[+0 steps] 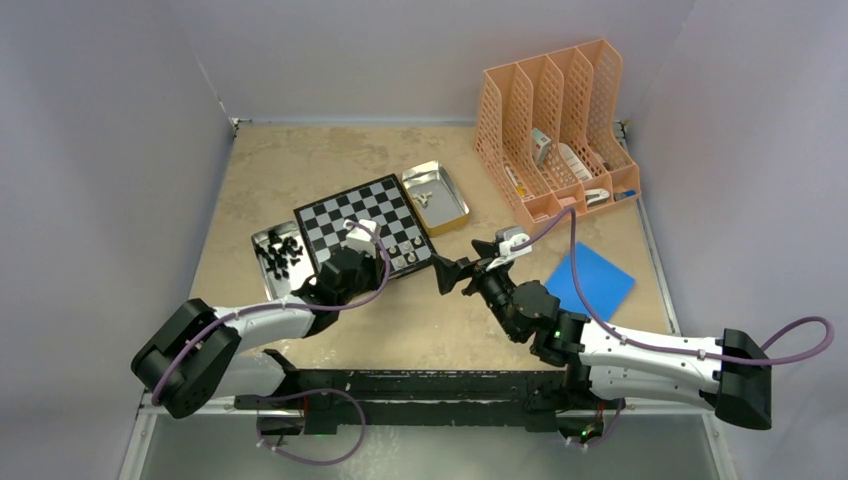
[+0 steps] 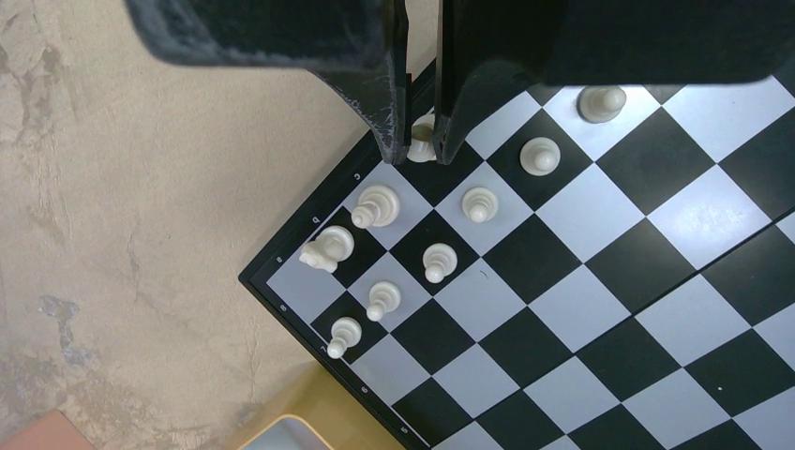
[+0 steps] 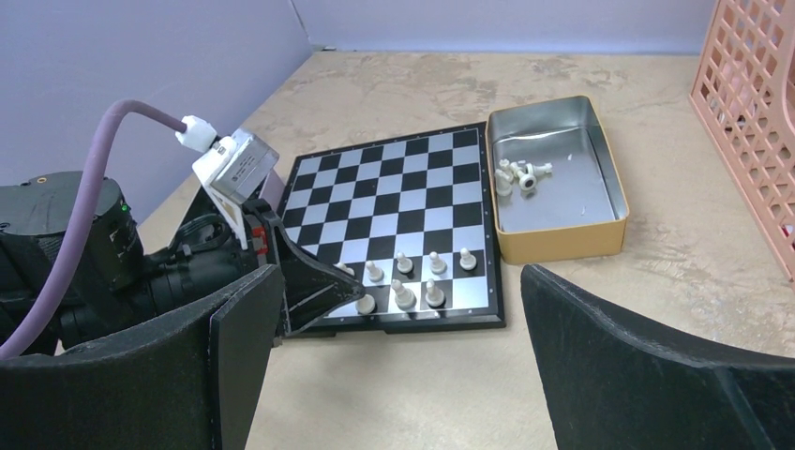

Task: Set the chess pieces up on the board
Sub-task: Place the chess piece on the chessboard.

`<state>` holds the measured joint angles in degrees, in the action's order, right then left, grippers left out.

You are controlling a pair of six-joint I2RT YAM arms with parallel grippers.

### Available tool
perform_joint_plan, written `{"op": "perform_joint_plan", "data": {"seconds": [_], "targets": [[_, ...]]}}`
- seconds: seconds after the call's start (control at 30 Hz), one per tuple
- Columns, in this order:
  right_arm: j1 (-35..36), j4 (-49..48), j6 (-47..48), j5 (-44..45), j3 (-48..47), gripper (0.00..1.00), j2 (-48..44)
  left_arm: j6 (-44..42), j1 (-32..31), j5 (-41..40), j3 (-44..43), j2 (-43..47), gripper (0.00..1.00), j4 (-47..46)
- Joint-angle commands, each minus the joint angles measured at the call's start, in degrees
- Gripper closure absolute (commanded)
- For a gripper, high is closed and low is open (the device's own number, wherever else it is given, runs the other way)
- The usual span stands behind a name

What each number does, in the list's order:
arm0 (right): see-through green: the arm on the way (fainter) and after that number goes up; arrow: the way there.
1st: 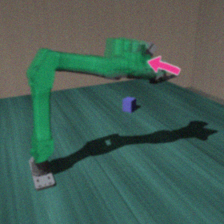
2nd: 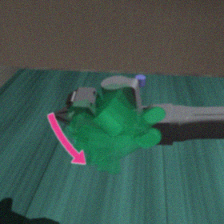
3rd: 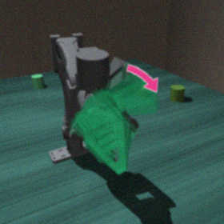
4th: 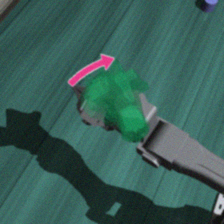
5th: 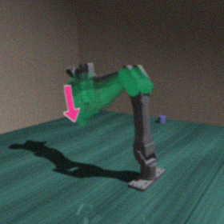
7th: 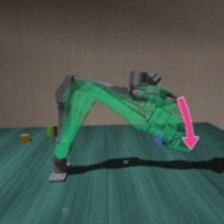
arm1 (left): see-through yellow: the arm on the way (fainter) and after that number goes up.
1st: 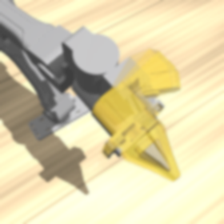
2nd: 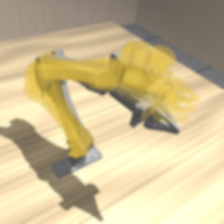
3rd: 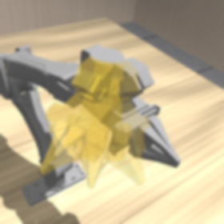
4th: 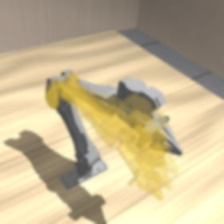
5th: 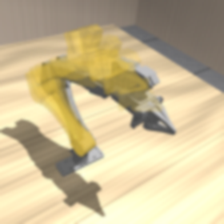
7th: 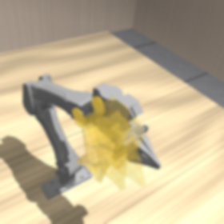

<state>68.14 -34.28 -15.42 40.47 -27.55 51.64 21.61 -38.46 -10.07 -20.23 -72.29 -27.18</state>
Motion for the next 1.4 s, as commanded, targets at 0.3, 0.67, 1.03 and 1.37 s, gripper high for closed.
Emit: {"op": "perform_joint_plan", "data": {"seconds": [0.3, 0.67, 1.03, 1.37], "targets": [[0.2, -4.2, -0.5, -0.4, 0.6, 0.01, -0.2, -0.8, -0.4, -2.6, 1.2, -1.2, 1.00, -7.4], [0.2, -4.6, -0.3, -0.1, 0.8, 0.01, -0.2, -0.1, -0.4, -1.2, 0.7, -2.7, 0.99, -7.5], [0.2, -5.1, -0.8, -0.4, 0.9, 0.01, 1.3, 0.5, -0.4, -0.8, -0.4, 0.6, 0.78, -3.7], [0.2, -4.4, -2.2, -0.1, -2.0, 0.01, 4.9, 2.0, -0.4, 3.4, -7.9, 8.8, 0.57, 9.2]]}}
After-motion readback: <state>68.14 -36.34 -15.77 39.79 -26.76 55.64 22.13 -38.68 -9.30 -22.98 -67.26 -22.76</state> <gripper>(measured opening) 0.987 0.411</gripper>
